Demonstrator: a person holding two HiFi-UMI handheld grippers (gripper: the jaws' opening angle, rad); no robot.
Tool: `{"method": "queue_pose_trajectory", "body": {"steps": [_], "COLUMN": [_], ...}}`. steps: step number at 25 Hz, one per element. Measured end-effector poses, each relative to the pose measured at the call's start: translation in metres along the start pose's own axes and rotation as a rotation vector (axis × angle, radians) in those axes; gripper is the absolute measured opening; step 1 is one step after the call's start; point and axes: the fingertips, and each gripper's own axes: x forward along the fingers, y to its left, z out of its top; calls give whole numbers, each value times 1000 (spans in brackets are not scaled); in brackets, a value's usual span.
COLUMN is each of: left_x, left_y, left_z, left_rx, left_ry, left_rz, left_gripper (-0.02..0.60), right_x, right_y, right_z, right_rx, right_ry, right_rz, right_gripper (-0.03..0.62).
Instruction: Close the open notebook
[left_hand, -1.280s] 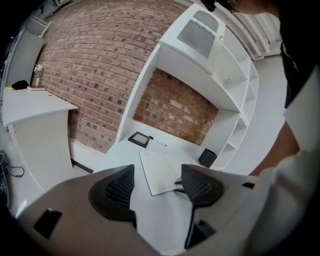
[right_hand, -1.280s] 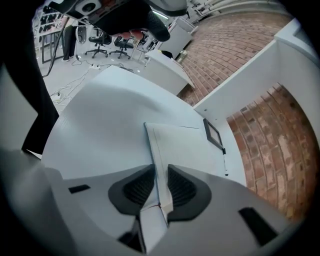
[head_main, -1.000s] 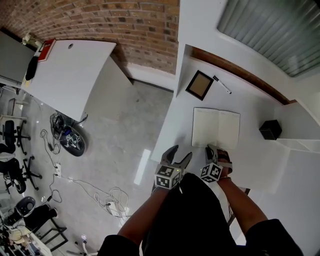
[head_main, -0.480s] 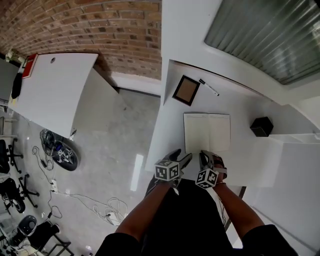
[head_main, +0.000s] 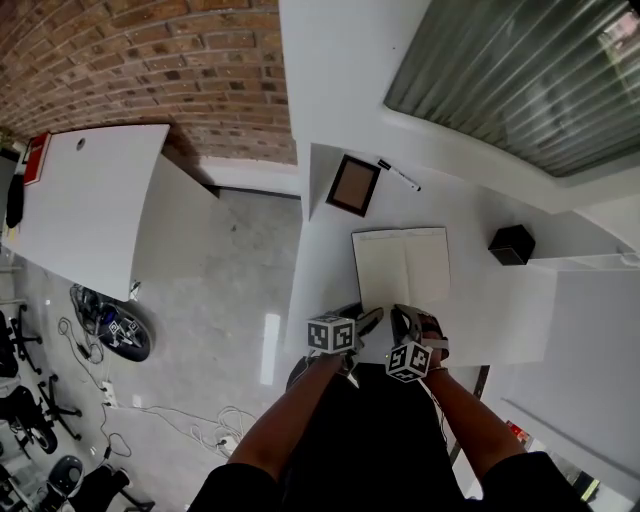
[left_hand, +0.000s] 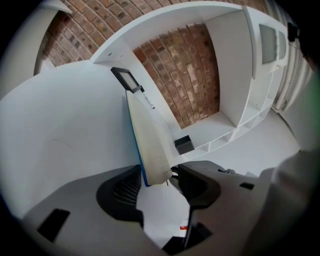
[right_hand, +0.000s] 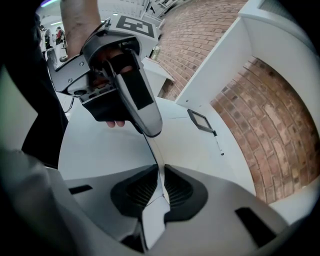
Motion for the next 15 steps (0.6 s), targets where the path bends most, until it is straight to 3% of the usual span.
{"method": "queue_pose_trajectory", "body": {"steps": [3,4,9,15], "left_x": [2,1,0,0], "left_y": [-1,-1,-15,-30], "left_z": [-2,0,3,3], "left_rx": [10,17,14,-1], "left_ry": [23,16,-32,-80], "left_rz": [15,25,59,143], "left_gripper": [184,147,78,52], "right_x": [0,0,0,-8], "right_y": [0,0,2,0], "right_z": [-2,-2,-10,-15], "right_rx": [20,28,63,152], "right_ry": [-9,-16,-57,-99], "right_rz": [8,13,54,133], "right_gripper": [40,40,43,54]}}
